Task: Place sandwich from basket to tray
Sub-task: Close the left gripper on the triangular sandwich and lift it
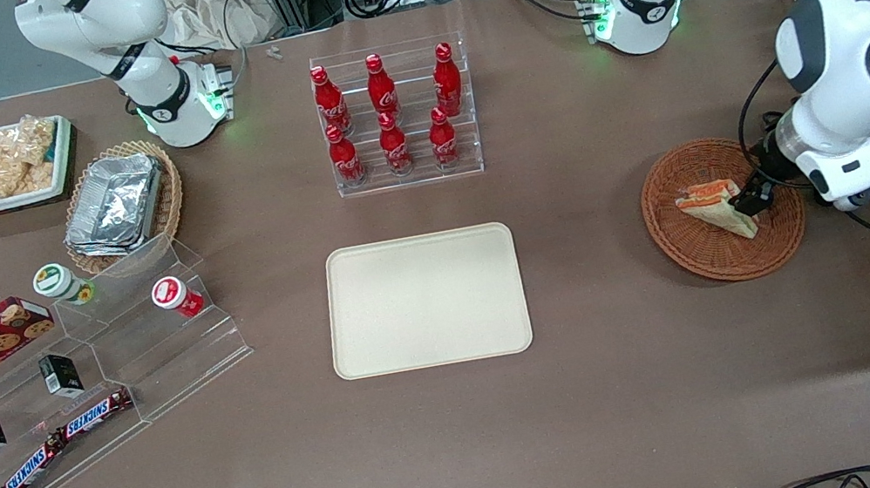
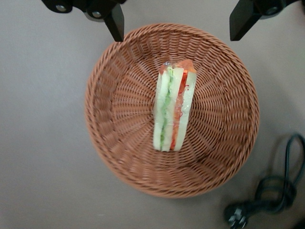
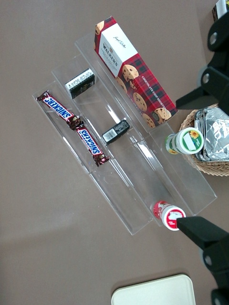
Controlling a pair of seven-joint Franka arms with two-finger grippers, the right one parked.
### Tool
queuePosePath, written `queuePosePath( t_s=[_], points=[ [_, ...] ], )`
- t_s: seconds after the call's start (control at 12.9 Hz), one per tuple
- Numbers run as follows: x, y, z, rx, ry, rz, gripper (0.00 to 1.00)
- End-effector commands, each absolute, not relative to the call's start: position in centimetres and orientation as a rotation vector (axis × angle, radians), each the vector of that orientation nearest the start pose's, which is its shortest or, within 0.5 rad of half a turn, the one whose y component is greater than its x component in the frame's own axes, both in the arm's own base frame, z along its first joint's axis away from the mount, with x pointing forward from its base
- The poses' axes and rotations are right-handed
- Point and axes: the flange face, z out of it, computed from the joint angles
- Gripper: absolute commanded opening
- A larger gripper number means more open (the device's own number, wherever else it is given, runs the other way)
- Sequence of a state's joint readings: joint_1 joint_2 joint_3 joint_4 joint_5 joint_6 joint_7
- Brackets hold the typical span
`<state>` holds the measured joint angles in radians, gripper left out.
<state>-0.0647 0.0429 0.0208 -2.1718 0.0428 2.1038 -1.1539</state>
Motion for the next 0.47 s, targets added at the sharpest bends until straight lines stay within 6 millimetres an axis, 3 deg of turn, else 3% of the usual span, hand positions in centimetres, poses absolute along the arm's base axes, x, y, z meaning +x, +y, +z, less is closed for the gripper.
queuePosePath(
  t_s=[0.0,0.23,0.39],
  points=[
    [52.6,-2.0,34.1,-2.427,-1.773,0.104,1.0],
    [53.3,-1.9,29.7,-2.297,-1.85,0.073,1.0],
    [53.5,-2.2,27.8,-2.271,-1.868,0.062,1.0]
  ],
)
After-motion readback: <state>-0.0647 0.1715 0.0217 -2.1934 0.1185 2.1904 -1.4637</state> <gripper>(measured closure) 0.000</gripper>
